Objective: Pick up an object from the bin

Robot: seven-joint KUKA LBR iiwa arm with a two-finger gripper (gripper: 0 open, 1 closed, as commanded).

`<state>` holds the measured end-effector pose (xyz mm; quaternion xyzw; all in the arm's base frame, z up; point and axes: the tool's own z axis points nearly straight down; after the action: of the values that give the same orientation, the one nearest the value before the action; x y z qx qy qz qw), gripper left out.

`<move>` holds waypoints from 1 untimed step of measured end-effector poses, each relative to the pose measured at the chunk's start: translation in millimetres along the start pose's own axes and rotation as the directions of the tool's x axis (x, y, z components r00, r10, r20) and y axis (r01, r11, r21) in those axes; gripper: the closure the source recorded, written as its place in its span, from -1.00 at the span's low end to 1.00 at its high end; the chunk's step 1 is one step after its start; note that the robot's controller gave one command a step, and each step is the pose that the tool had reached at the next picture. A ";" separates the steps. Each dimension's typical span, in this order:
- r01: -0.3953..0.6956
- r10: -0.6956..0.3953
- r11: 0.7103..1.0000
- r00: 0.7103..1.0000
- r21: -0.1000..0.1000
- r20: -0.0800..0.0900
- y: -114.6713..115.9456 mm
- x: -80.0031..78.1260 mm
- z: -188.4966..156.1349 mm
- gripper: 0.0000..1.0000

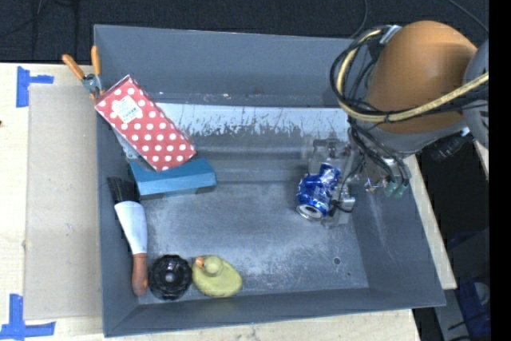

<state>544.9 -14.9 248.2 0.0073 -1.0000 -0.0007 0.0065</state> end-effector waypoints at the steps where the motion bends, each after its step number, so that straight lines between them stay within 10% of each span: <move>1: -0.011 0.011 1.000 1.000 0.001 0.021 -31.3 6.9 -3.5 -1.00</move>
Offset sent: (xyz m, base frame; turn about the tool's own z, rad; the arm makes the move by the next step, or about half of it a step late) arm -0.0388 -0.0640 -0.1396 0.0727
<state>538.4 -46.3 251.7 0.0019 -1.0000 0.0000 -0.0038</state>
